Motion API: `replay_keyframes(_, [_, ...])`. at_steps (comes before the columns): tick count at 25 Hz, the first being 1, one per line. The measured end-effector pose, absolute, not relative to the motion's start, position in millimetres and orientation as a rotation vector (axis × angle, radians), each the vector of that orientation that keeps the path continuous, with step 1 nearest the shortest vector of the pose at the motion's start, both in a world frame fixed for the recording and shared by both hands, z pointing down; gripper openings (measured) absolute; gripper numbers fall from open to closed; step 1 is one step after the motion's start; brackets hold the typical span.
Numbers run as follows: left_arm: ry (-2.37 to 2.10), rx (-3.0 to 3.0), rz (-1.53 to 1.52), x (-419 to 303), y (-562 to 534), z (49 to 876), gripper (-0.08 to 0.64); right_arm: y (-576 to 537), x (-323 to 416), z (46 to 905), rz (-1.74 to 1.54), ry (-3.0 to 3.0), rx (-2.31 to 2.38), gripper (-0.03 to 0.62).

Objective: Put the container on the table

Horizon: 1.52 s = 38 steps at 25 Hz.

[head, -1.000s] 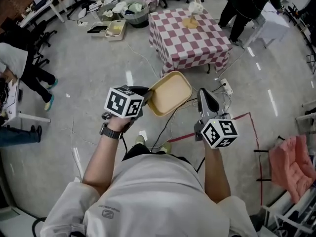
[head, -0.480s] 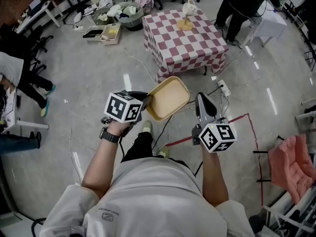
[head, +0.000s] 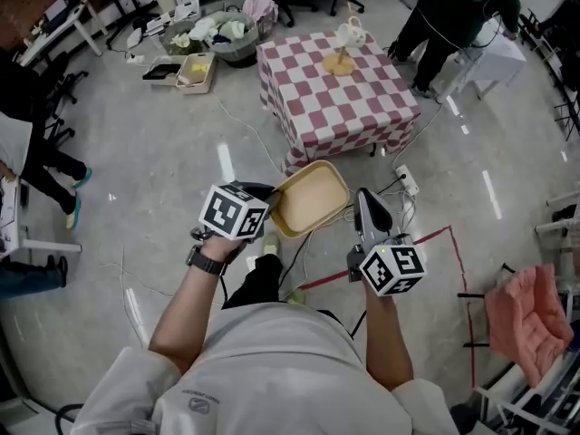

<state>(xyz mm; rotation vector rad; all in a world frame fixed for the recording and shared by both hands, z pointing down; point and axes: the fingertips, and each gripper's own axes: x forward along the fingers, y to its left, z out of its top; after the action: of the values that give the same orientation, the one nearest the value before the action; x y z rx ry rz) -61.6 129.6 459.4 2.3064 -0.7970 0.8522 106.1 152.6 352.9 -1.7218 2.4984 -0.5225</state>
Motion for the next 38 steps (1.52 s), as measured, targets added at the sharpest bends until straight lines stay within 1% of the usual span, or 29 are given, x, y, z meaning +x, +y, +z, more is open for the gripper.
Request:
replay_keyframes(10, [-0.717, 2.300, 0.914, -80, 19, 483, 0.031, 50, 83, 359, -0.546, 2.464, -1.813, 0.011])
replay_keyframes(17, [-0.655, 2.316, 0.946, -86, -38, 506, 0.031, 1, 66, 370, -0.550, 2.450, -1.863, 0.011])
replay_keyframes(24, [-0.631, 2.317, 0.964, -74, -78, 517, 0.031, -35, 67, 375, -0.560, 2.443, -1.884, 0.011])
replay_keyframes(38, [-0.644, 2.268, 1.029, -27, -169, 563, 0.032, -143, 102, 409, -0.622, 2.475, -1.816, 0.011])
